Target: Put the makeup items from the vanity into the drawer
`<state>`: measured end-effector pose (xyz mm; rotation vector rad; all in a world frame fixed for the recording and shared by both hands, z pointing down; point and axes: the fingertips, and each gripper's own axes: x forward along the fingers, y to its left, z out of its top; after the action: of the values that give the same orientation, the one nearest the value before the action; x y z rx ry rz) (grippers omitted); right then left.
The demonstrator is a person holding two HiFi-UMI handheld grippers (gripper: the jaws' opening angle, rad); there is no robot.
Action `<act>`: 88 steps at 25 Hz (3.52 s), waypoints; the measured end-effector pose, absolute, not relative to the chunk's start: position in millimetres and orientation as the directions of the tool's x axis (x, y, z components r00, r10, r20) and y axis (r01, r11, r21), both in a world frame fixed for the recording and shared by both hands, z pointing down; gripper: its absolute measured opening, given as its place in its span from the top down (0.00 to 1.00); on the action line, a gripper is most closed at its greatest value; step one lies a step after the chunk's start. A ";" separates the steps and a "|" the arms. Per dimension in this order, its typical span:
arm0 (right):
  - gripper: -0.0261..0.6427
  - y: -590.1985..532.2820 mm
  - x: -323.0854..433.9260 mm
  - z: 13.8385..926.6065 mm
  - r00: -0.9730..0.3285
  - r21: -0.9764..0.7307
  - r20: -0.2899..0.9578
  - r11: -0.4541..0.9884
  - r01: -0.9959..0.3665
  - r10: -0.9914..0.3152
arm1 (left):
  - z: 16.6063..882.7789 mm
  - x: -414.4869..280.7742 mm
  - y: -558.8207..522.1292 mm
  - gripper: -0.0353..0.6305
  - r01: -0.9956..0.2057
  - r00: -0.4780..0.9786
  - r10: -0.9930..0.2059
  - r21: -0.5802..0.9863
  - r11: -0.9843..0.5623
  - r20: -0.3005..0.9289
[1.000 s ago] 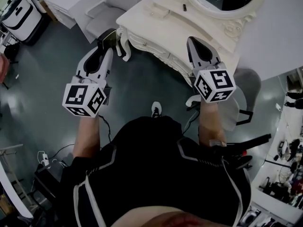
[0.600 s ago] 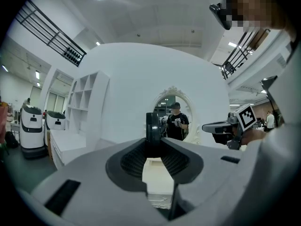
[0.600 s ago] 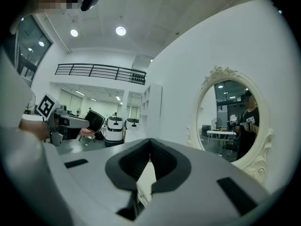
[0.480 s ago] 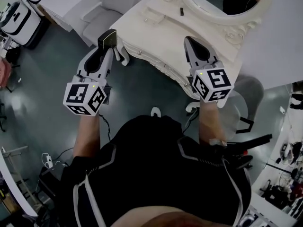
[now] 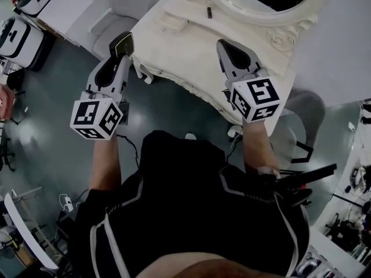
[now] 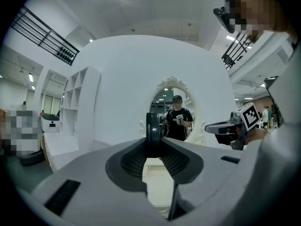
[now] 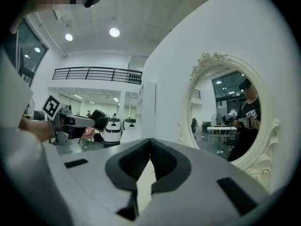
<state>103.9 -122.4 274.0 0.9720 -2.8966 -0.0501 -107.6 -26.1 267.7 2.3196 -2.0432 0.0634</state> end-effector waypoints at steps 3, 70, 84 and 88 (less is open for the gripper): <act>0.95 -133.9 104.5 281.8 -0.786 0.050 0.084 0.791 -0.610 -0.612 | 274.8 -106.2 -41.4 0.81 -0.989 0.149 -0.985 0.007 -0.149 0.085; 0.95 -397.1 54.7 493.7 -0.482 -0.084 0.466 0.505 -0.859 -0.742 | 607.3 -143.0 -414.4 0.81 -0.835 0.292 -0.388 0.035 -0.549 0.874; 0.95 -399.3 69.1 506.1 -0.471 -0.098 0.483 0.488 -0.867 -0.738 | 640.3 -128.7 -408.9 0.81 -0.703 0.177 -0.249 -0.054 -0.709 0.952; 0.95 -398.9 71.3 506.6 -0.474 -0.104 0.480 0.489 -0.866 -0.738 | 644.2 -127.0 -410.4 0.81 -0.687 0.173 -0.221 -0.043 -0.725 0.960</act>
<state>71.3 -398.9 506.6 1.3394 -2.3660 0.4755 -127.0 -410.4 644.2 2.0548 -0.8575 1.5721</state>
